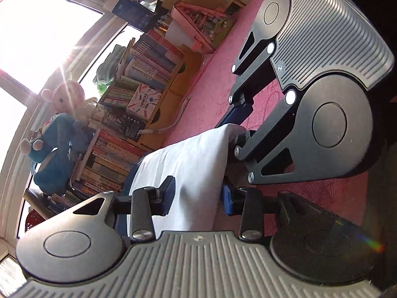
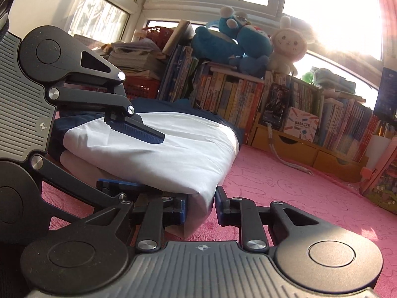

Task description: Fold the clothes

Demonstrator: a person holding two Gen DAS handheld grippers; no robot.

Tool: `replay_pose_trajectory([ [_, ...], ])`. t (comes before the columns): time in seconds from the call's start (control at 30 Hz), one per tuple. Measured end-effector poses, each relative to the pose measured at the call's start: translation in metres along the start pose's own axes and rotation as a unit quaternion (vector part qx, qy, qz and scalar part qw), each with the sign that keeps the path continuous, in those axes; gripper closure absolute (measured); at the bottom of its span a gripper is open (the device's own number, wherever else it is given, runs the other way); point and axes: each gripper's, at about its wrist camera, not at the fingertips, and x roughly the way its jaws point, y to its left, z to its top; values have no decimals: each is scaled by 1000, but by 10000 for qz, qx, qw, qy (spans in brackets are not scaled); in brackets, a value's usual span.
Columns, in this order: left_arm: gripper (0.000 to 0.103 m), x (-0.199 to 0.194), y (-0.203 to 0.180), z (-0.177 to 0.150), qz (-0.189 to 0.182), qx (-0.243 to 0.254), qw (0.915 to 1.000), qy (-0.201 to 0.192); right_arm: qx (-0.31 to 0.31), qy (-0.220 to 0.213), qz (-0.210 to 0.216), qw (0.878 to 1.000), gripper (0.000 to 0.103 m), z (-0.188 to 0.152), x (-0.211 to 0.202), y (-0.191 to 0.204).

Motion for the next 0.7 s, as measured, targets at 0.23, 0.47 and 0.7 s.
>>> replay_pose_trajectory([
  [0.23,93,2,7,-13,157,-246,9983,510,144,-35,-318,9994,87,-1,-1,6],
  [0.47,94,-12,18,-59,514,-528,9860,1494,135,68,-287,9995,87,-5,-1,8],
  [0.7,96,-24,23,-89,784,-714,9688,2240,107,91,-186,9997,87,-5,-2,9],
])
